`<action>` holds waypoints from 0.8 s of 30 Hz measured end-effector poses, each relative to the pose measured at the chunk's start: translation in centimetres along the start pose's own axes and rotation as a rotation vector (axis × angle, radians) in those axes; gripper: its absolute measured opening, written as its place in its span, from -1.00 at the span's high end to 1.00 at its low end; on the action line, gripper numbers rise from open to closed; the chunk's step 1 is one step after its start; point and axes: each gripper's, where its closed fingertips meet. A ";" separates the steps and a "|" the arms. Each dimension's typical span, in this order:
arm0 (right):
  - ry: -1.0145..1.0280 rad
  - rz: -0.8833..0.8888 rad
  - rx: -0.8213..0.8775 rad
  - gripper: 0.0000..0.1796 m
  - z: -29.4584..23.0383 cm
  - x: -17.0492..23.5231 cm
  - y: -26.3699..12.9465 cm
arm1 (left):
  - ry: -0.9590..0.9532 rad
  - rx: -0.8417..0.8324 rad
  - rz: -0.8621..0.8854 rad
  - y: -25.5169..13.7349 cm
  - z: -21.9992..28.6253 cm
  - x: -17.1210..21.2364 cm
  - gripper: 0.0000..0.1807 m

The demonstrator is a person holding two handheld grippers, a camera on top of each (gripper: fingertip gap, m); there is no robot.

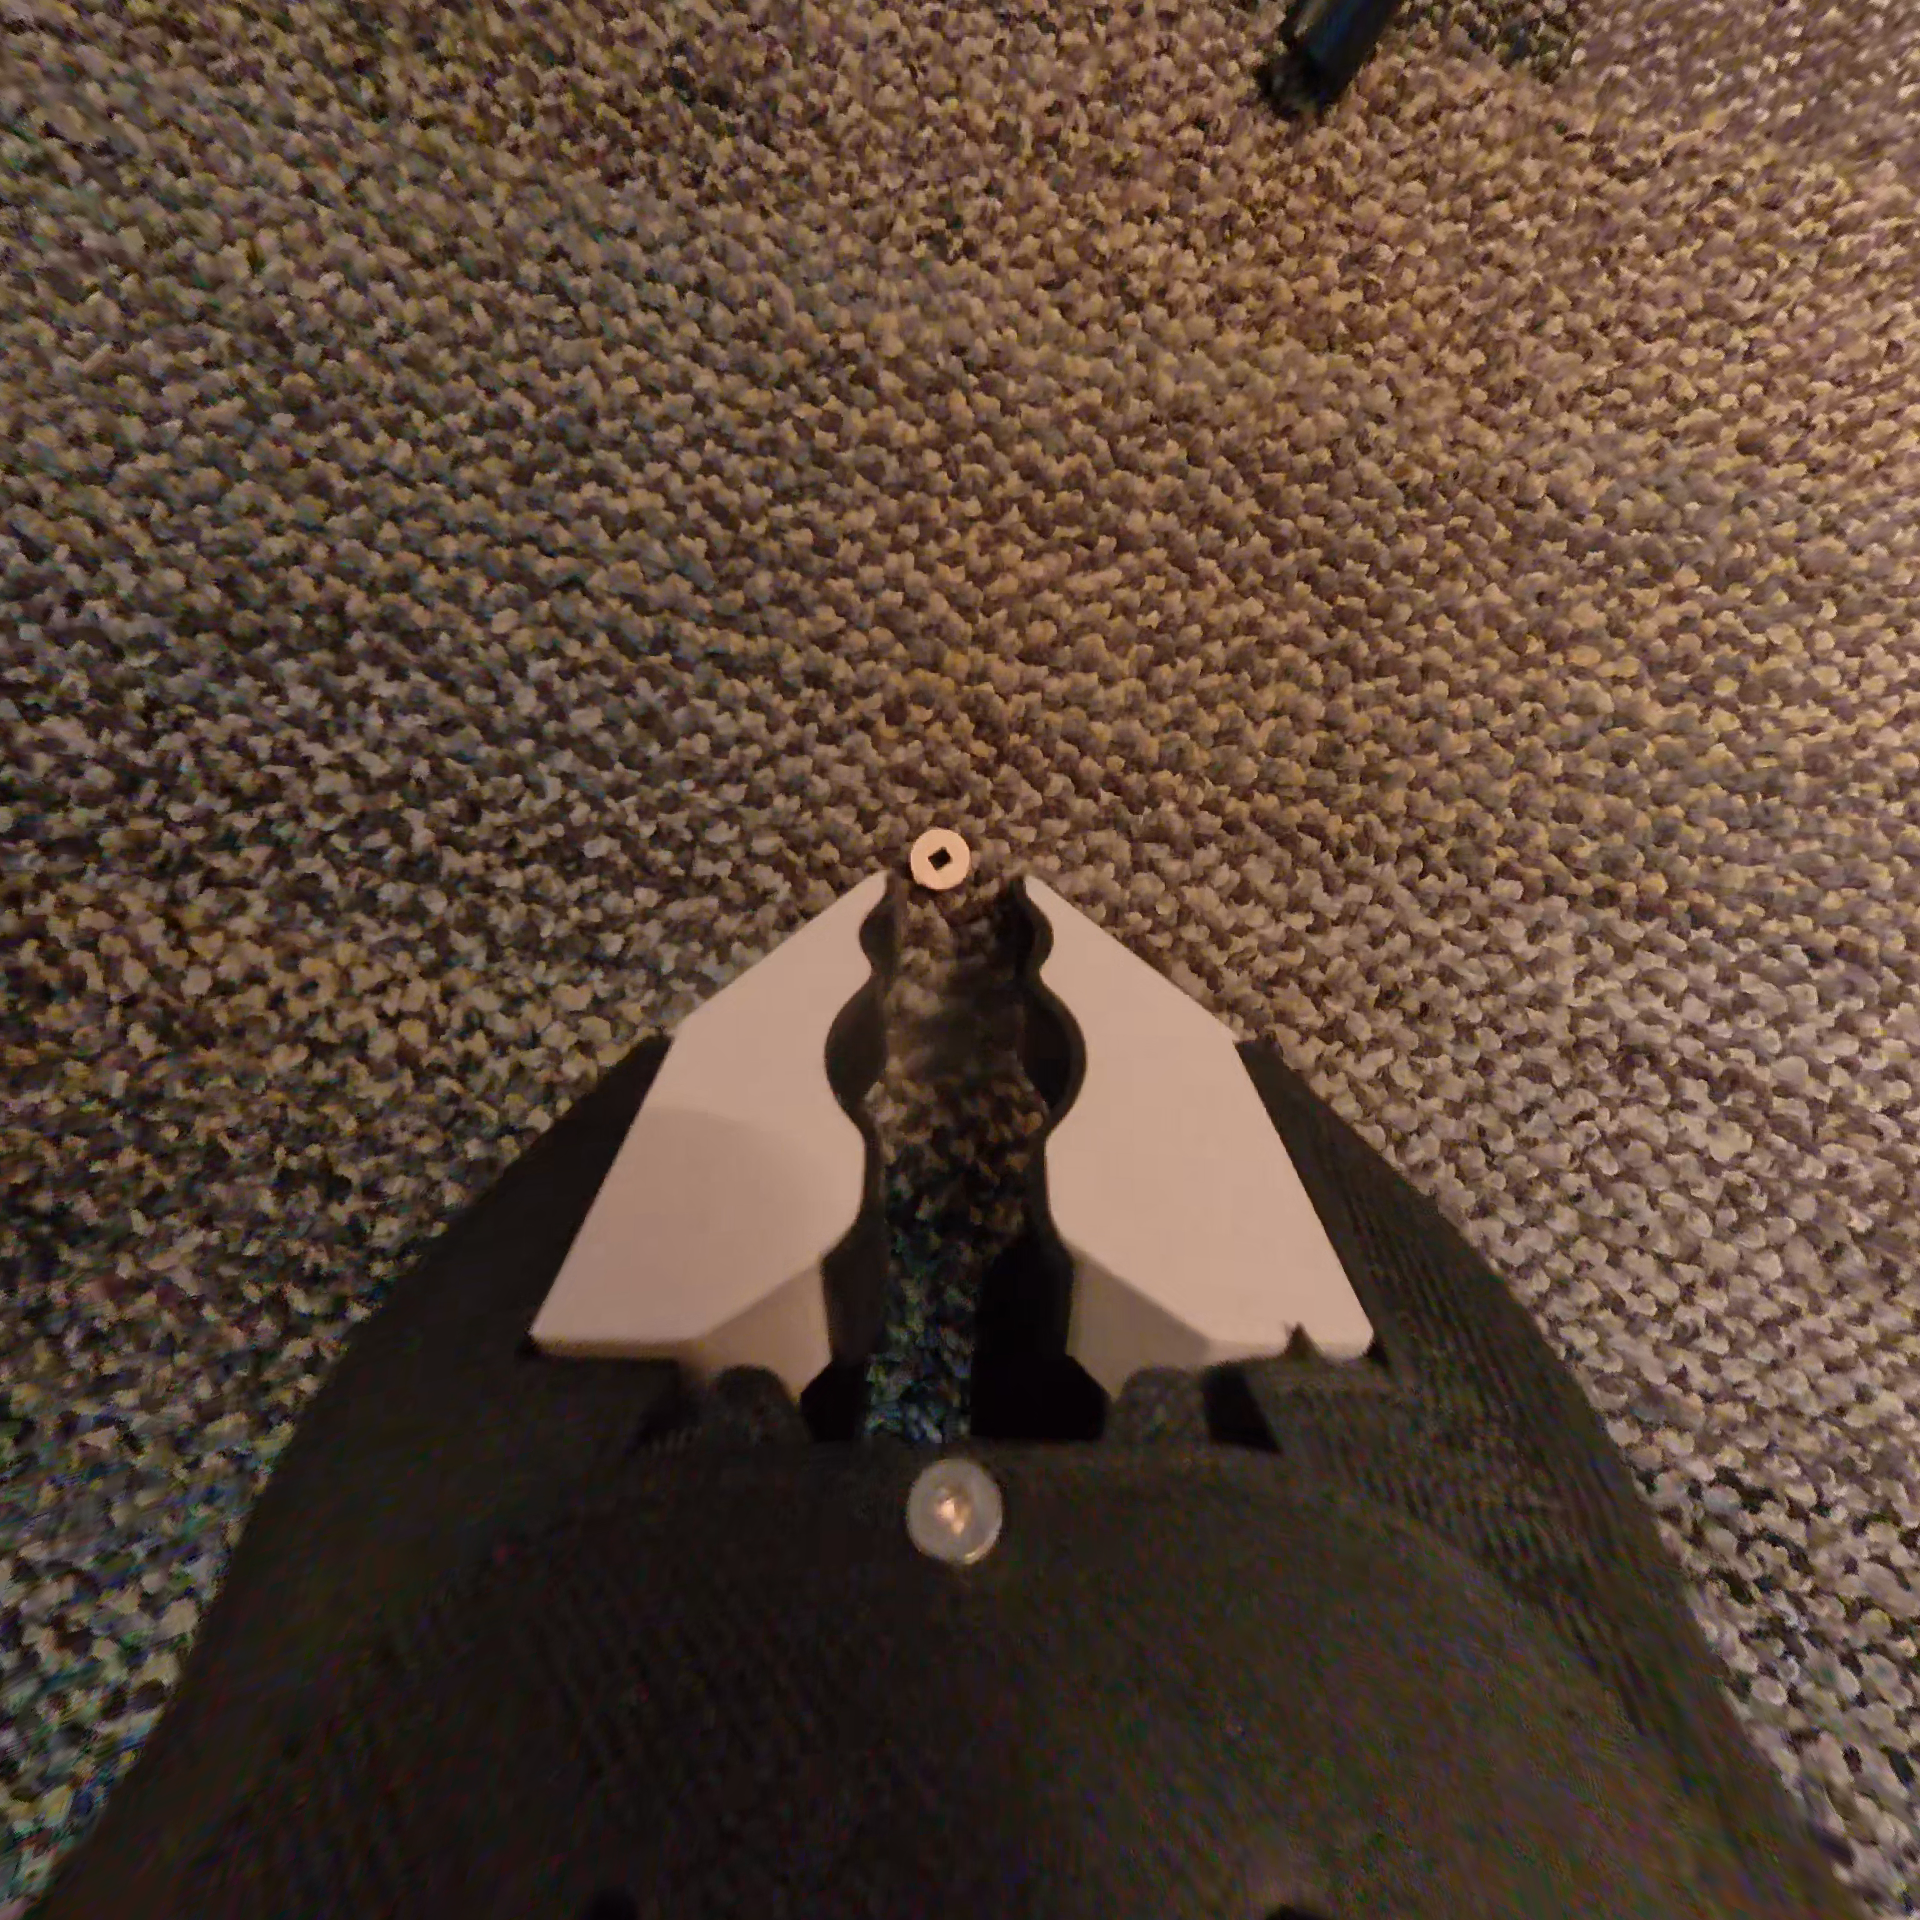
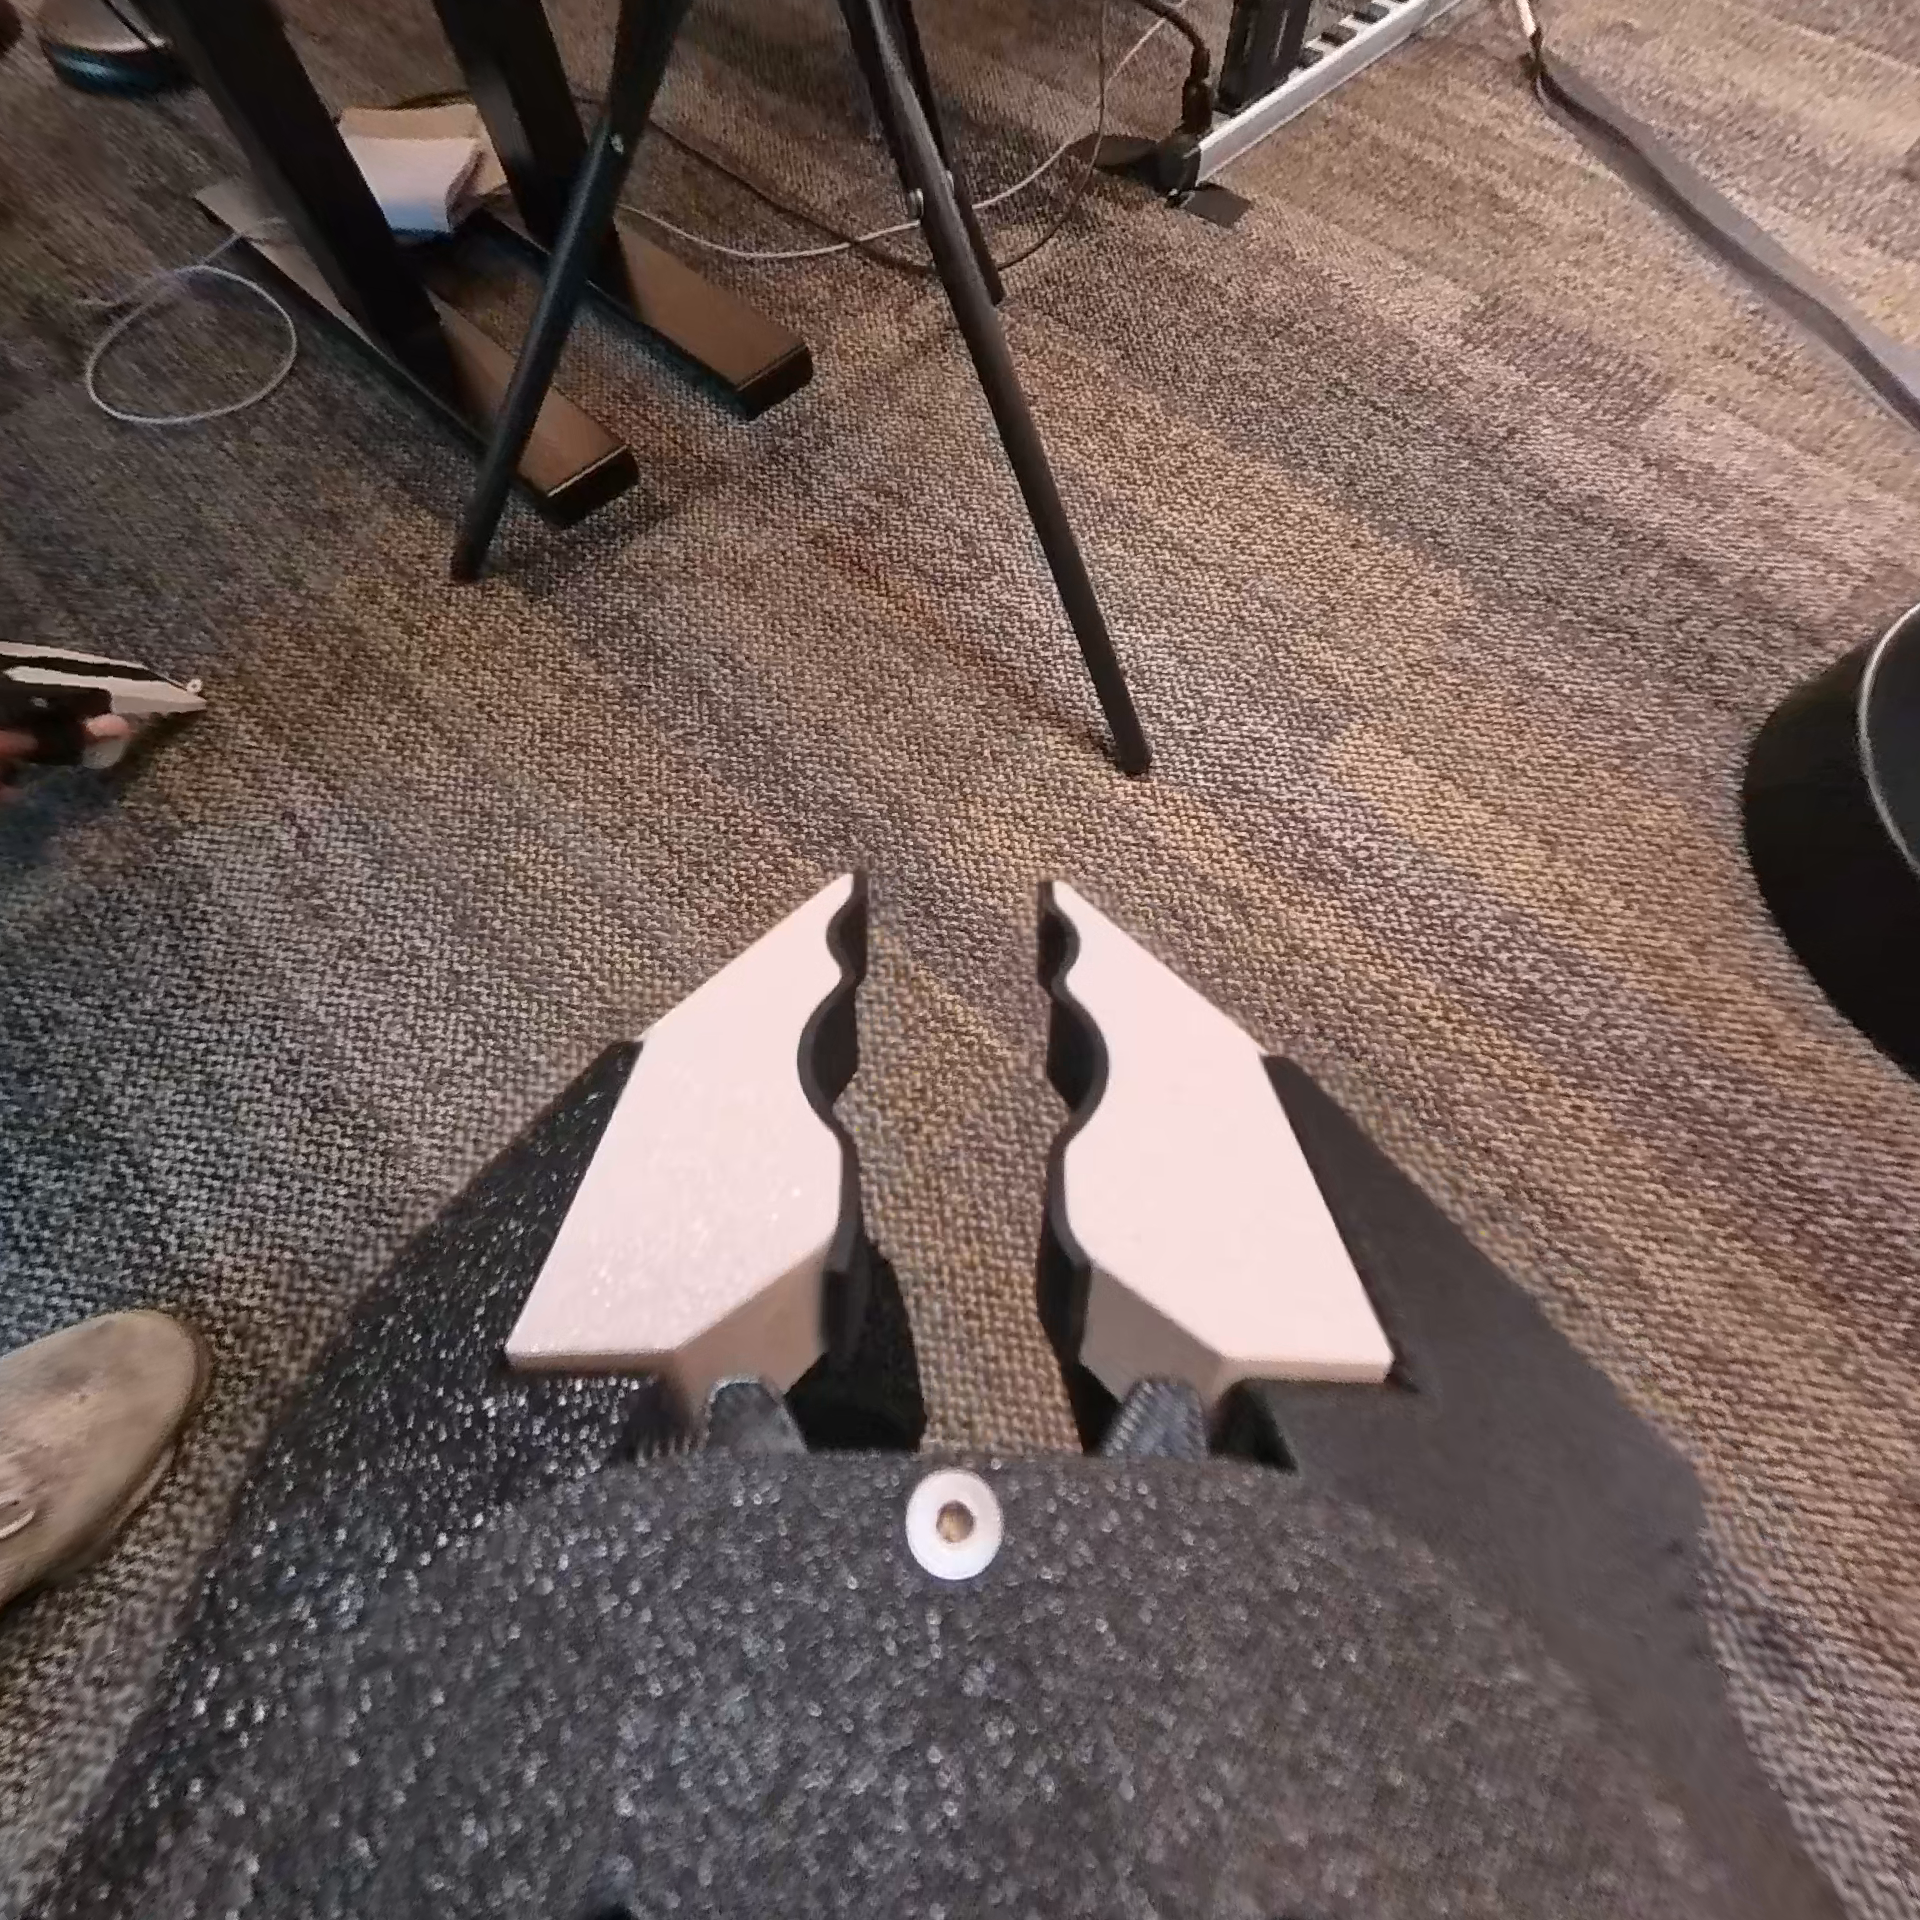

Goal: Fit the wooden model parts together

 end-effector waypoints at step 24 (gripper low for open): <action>0.260 0.248 -0.019 0.68 -6.4 -14.4 -14.5 | 0.628 0.622 0.393 -30.8 36.7 -32.6 0.89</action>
Point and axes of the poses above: each gripper's, where its closed fingertips meet, y out along the fingers, x out of its underside, z = x × y across the jaws, and after that the axes turned 2 degrees about z, right-handed
